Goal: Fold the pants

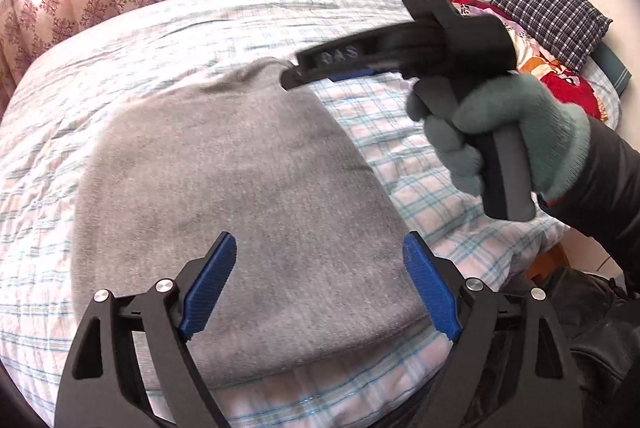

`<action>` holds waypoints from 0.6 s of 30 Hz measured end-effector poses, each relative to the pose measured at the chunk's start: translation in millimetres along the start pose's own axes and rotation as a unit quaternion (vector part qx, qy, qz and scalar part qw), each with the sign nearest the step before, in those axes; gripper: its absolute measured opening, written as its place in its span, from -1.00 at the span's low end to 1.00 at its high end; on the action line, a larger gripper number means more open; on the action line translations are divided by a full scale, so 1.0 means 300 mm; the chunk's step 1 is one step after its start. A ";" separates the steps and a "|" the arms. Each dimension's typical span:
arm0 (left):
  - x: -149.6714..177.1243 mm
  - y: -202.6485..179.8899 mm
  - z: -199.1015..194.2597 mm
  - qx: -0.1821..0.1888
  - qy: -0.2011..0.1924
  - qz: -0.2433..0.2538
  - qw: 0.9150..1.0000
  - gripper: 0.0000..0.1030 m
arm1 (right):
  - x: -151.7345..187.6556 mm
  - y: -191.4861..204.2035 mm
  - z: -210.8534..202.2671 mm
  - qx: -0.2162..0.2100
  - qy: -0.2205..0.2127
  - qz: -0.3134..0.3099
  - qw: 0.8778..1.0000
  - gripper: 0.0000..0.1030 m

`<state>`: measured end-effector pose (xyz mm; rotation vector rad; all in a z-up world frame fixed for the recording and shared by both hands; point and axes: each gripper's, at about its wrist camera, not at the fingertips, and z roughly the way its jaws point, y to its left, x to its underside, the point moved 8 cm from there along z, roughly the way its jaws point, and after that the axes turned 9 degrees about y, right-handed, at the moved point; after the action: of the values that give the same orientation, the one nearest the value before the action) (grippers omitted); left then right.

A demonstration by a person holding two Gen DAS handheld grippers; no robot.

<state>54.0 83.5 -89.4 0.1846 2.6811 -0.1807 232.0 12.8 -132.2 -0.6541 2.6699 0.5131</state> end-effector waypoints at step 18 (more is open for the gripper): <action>-0.032 0.172 -0.048 -0.104 -0.021 -0.036 0.994 0.84 | 0.273 0.041 -0.053 -0.032 0.027 0.008 0.999 0.35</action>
<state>64.7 135.6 -77.3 0.0191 2.6445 0.0716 153.7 -14.1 -148.2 -0.6746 2.7211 0.5969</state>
